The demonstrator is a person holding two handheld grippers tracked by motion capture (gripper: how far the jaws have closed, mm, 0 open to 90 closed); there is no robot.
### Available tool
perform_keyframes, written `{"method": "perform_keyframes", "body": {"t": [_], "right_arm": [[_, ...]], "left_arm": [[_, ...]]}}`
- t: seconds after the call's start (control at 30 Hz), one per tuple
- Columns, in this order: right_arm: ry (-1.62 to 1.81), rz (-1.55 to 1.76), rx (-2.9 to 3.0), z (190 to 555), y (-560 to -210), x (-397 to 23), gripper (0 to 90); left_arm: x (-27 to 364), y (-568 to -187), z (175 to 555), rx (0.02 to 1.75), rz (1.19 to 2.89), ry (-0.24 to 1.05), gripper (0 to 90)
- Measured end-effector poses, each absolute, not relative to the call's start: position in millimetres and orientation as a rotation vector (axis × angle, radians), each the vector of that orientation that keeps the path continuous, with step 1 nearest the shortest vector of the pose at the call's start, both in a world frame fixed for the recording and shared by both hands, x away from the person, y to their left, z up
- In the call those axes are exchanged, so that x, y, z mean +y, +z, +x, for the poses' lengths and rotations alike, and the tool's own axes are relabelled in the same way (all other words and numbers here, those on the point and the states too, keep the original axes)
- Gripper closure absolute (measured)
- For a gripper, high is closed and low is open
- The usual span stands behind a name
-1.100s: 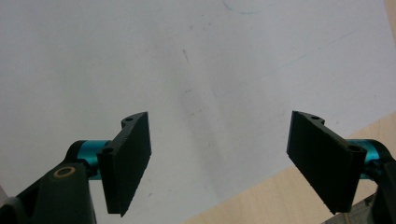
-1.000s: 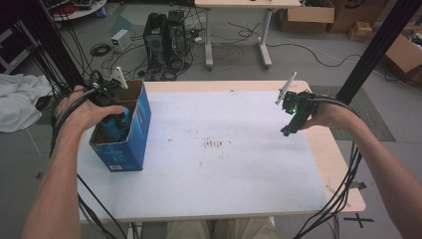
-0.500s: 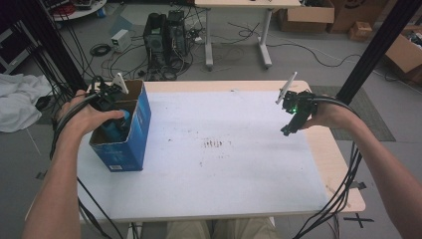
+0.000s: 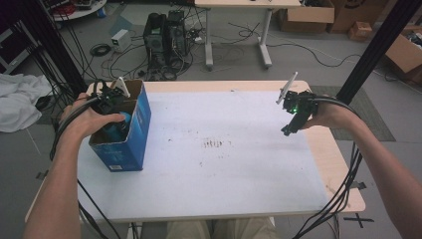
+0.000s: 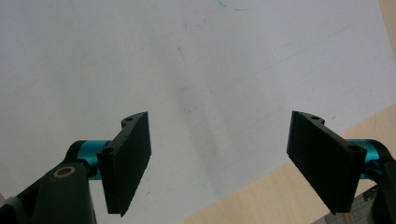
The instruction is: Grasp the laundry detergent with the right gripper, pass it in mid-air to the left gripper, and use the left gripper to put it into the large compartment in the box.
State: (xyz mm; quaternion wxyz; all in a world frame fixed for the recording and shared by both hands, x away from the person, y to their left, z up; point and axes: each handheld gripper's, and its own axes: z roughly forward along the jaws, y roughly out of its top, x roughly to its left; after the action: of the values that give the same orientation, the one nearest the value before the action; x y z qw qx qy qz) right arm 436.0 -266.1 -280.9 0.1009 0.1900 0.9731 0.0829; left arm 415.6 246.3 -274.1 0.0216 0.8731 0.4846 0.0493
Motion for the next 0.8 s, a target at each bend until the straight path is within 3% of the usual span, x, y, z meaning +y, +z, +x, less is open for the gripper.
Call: {"method": "perform_keyframes", "body": {"t": [0.8], "right_arm": [[0.249,0.569,2.868,435.0,-281.2,-266.8,21.2]], "left_arm": [[244.8,-279.3,414.2,1.507,2.693,0.150,37.6]]}}
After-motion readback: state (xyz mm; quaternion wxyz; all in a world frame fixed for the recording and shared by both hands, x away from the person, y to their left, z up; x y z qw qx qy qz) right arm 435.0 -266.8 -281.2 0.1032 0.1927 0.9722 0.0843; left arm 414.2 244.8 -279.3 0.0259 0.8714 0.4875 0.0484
